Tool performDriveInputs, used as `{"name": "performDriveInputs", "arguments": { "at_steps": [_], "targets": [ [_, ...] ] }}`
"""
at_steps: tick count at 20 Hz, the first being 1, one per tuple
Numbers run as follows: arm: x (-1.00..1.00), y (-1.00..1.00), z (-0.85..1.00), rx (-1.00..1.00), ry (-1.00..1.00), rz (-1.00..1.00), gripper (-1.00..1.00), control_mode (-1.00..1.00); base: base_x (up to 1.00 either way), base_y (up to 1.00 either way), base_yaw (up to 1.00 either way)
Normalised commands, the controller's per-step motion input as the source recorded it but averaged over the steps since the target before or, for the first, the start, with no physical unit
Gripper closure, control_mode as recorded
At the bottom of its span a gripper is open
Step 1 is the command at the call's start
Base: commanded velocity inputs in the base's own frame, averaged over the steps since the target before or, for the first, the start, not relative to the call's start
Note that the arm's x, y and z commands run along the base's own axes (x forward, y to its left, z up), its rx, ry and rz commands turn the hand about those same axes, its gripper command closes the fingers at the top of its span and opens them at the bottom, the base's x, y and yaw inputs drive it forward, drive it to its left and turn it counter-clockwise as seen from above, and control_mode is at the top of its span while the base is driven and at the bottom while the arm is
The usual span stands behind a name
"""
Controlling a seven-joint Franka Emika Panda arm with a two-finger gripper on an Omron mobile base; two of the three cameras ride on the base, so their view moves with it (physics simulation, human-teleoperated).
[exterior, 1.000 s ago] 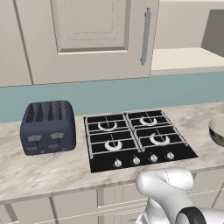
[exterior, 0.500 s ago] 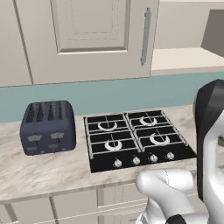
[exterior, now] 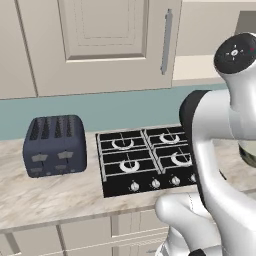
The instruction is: Open the cabinet and setup a tea strainer by placing it in the bowl upright.
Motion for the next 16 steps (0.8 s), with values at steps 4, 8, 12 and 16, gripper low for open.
{"name": "performDriveInputs", "arguments": {
  "at_steps": [4,8,12,16],
  "targets": [
    [0.54,0.08,-0.04,-0.24,0.16,0.0,-1.0,-1.0,0.0,0.0,0.0],
    [0.41,0.11,0.0,-0.25,0.15,0.0,-1.0,-1.0,0.0,0.0,0.0],
    [0.34,-0.09,-0.14,-0.1,0.07,0.0,-1.0,-1.0,0.0,0.0,0.0],
    [0.4,-0.31,-0.2,0.0,0.18,-0.02,-1.0,-1.0,0.0,0.0,0.0]
  ]
}}
